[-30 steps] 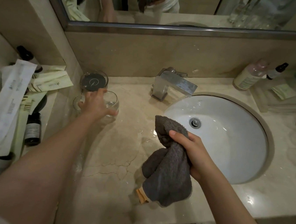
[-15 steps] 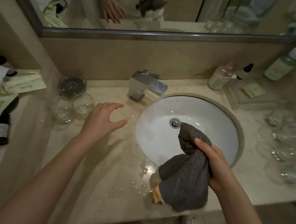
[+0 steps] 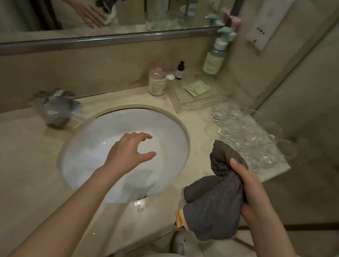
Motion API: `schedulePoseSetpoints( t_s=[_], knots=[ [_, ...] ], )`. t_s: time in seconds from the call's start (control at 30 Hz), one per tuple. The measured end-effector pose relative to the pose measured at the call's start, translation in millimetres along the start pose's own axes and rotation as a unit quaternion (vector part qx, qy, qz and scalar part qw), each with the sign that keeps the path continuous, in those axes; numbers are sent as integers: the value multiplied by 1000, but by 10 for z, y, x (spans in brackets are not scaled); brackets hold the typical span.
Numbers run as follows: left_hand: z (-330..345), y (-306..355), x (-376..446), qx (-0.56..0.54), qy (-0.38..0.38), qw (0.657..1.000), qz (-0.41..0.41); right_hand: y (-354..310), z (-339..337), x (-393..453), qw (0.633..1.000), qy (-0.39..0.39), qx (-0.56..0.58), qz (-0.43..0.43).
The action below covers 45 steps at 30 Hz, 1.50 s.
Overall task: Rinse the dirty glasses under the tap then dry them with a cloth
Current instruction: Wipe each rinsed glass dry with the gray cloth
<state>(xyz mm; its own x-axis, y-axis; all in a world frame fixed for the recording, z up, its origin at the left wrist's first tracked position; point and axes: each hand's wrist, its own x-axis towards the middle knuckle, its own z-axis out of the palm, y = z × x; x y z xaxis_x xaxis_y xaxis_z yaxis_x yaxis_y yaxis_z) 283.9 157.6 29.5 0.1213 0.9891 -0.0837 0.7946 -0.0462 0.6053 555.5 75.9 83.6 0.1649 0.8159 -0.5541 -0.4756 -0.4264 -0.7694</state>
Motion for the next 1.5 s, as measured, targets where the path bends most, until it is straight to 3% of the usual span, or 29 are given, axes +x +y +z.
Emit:
schedulePoseSetpoints(
  t_s=[0.43,0.77,1.03,1.2,1.37,1.5],
  knots=[
    [1110,1399,699,68,-117,986,100,-526,-1362,135,994,85,70,-27],
    [1568,1652,1131,158,-155,970,98,-592,-1664,184,992,108,63,-18],
    [1669,1538,1133,-67,-129,987,61,-600,-1584,244,996,83,36,-7],
    [1337,1603,937,-263,-93,960,-1,-691,-1331,279,999,33,11,-33],
    [713,1827,624,-385,-68,920,0,-808,-981,351,986,7,-75,-147],
    [298,2099,363,-478,-69,875,42,-954,-642,344,929,-5,-203,-311]
  ],
)
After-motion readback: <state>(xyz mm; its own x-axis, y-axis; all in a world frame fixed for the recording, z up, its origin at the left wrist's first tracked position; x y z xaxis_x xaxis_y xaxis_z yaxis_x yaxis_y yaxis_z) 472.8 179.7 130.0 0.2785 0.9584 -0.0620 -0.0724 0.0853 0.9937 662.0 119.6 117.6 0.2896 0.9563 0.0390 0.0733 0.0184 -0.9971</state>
